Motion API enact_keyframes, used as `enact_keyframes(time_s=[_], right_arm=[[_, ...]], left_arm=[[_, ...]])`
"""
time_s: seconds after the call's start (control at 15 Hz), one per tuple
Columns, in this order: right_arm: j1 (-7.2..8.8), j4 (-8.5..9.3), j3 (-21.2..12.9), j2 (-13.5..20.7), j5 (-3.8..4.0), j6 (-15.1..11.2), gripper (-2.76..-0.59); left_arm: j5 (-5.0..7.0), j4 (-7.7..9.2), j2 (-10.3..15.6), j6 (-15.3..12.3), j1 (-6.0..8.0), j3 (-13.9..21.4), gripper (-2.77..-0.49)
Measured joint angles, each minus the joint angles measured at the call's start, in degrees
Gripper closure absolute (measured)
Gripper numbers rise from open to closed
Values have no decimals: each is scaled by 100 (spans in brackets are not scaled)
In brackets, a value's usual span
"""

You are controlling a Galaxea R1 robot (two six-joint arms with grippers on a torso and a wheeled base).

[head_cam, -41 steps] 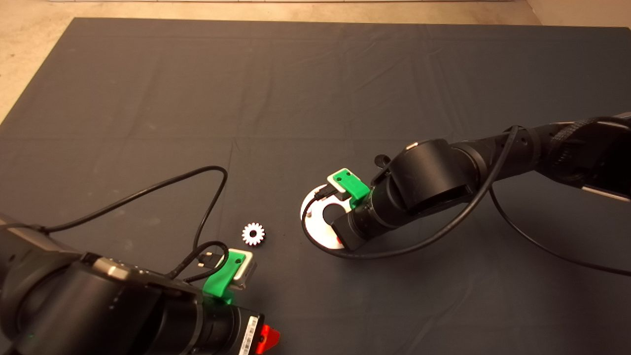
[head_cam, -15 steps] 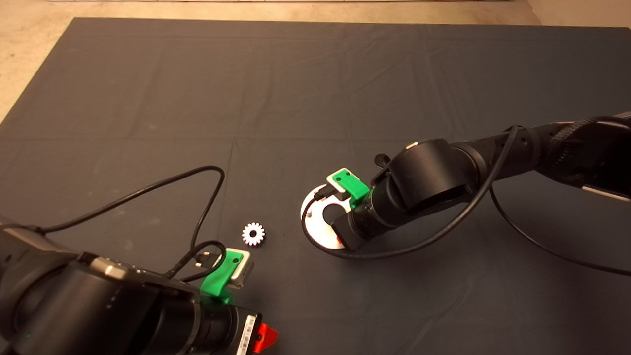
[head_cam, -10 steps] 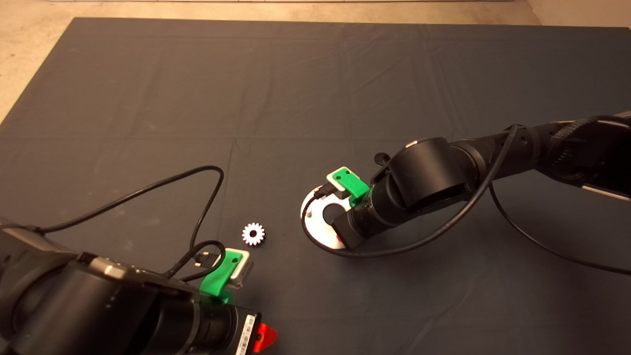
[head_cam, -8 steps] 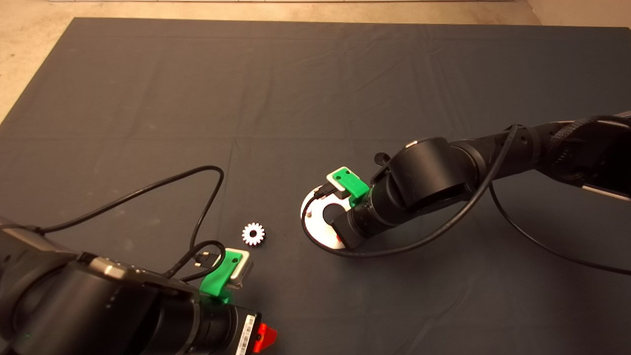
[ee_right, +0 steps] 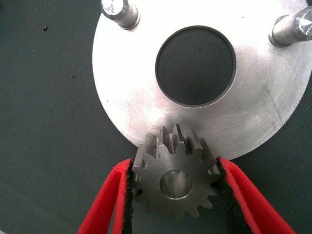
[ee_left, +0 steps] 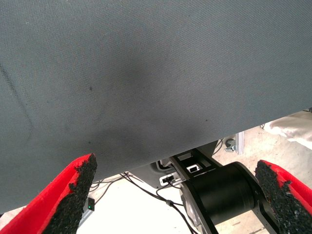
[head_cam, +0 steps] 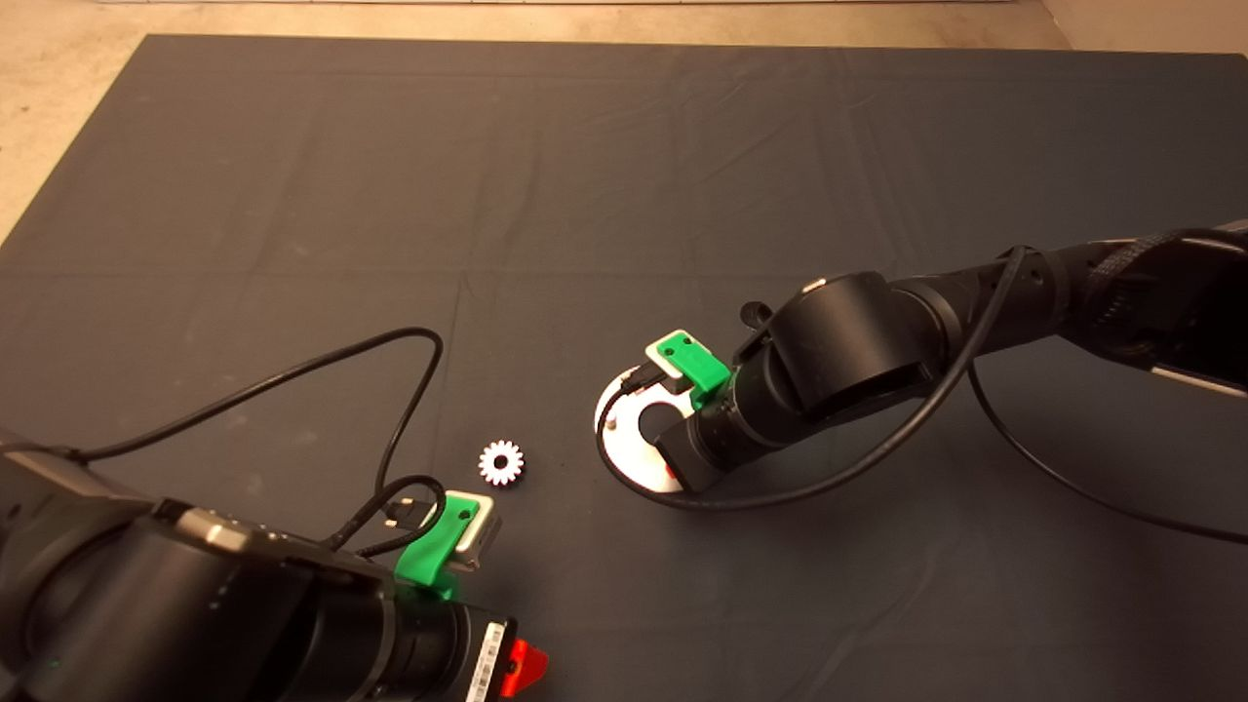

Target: Install three planetary gears onto the carrier pins

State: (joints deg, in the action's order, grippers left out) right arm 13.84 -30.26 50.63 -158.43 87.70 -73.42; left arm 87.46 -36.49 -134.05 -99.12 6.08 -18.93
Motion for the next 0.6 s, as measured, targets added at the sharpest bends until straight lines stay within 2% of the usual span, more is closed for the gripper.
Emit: enact_keyframes(time_s=[0.6], right_arm=[[0, -2, -11, 27, -5, 435, -99]], left_arm=[[0, 1, 41, 0, 0, 0, -234]])
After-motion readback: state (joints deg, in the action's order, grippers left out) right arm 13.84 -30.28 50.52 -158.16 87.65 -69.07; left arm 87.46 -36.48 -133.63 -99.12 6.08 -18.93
